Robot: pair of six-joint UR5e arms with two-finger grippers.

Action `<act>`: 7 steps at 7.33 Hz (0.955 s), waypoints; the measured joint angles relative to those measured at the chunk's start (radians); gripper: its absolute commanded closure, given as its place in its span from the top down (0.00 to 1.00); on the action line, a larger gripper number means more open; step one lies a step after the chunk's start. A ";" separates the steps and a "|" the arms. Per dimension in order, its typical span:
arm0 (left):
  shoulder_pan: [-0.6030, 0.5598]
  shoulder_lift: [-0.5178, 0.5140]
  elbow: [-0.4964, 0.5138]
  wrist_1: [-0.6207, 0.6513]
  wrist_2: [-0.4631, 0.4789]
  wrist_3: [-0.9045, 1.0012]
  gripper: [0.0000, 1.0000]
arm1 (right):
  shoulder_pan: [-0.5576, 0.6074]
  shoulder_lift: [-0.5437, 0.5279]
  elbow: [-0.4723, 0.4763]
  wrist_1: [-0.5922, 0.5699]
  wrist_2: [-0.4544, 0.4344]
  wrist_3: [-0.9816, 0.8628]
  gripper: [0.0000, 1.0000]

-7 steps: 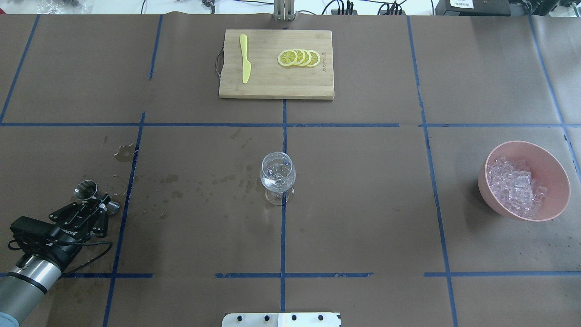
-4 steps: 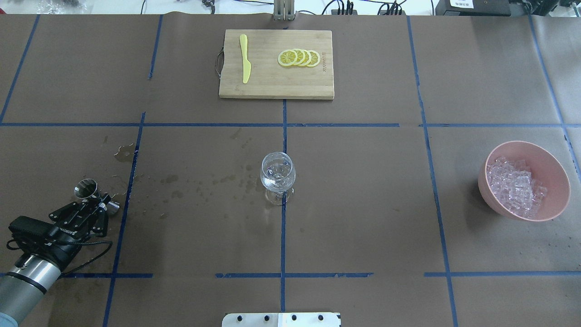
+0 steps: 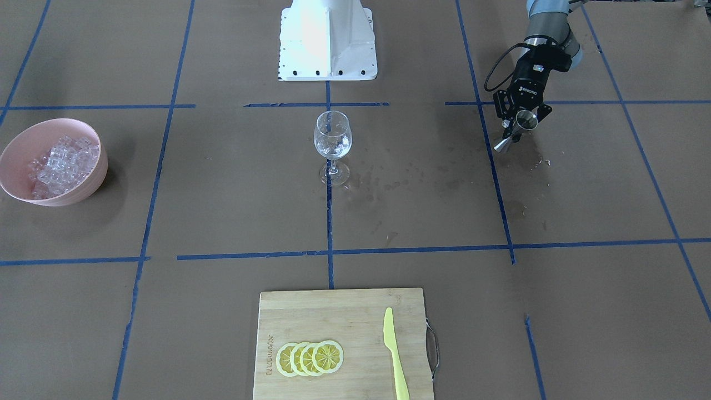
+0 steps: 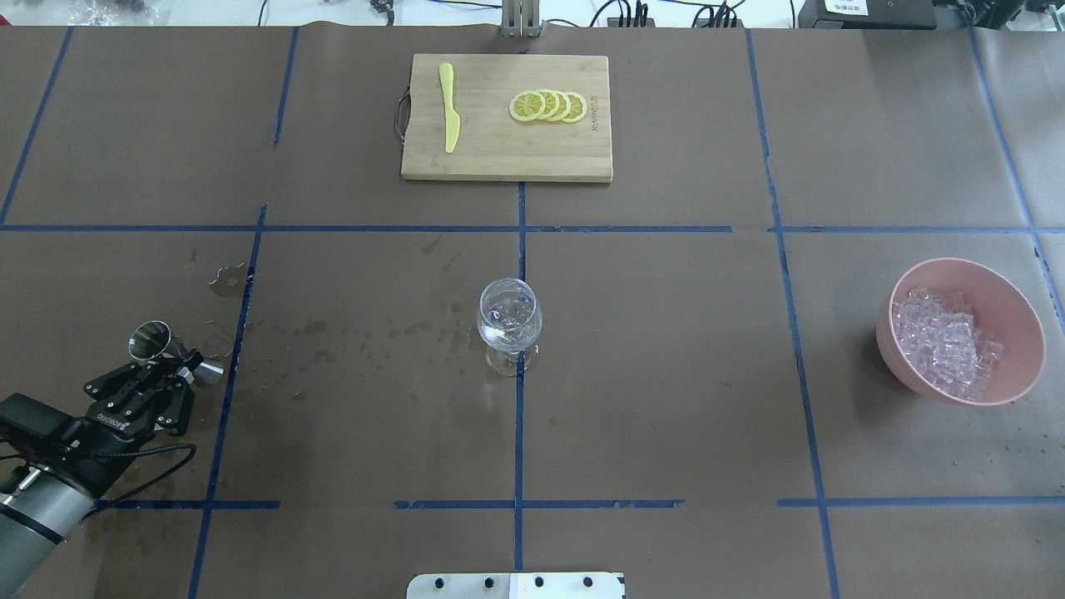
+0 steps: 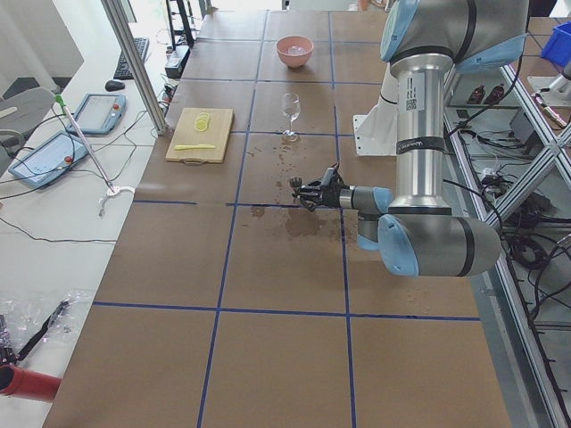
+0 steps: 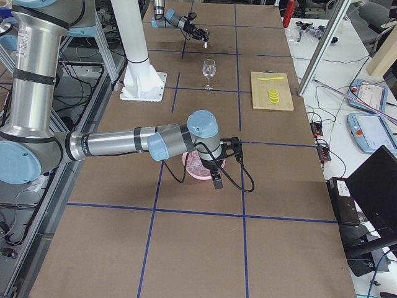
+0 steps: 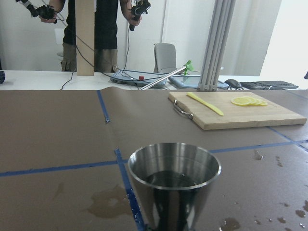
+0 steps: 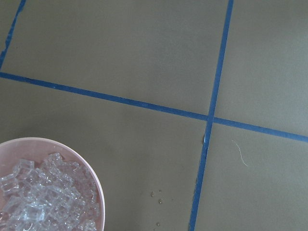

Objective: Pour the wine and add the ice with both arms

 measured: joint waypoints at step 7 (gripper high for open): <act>0.000 -0.153 -0.070 0.004 0.026 0.352 0.00 | 0.001 0.000 -0.003 0.000 -0.002 -0.001 1.00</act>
